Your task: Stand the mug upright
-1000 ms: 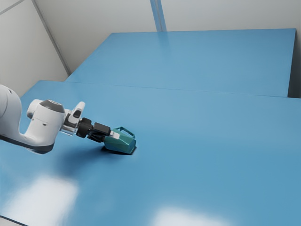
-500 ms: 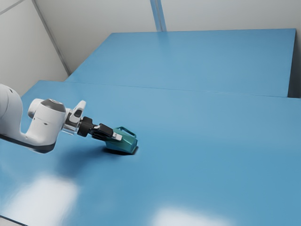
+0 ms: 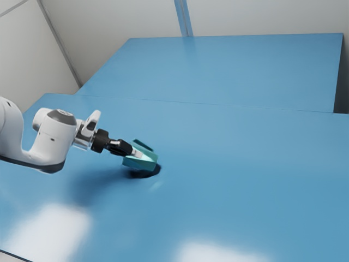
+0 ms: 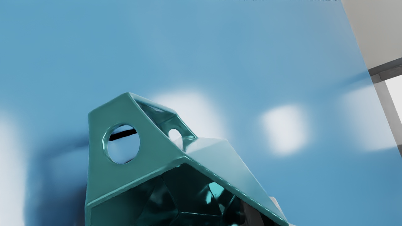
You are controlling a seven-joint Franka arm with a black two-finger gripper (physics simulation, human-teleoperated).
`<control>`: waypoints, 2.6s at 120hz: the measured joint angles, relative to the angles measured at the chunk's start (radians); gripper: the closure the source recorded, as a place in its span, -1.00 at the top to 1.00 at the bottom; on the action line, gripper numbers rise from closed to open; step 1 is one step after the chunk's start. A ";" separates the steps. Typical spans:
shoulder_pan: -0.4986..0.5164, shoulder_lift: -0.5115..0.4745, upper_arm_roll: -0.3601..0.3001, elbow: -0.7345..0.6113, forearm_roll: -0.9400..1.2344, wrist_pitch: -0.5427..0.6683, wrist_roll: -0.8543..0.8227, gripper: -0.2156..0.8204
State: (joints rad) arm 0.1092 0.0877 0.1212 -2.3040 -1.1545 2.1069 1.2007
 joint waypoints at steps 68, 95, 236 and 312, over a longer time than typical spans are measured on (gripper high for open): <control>-0.052 -0.059 -0.019 0.119 0.472 0.033 -0.151 -0.93; -0.045 -0.109 -0.053 0.117 0.752 0.033 -0.291 -0.93; -0.089 -0.190 -0.169 -0.048 1.165 0.269 -0.894 -0.93; -0.113 -0.165 -0.169 -0.083 1.179 0.305 -1.051 -0.93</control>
State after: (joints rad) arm -0.0040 -0.0776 -0.0478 -2.3873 0.0248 2.4120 0.1502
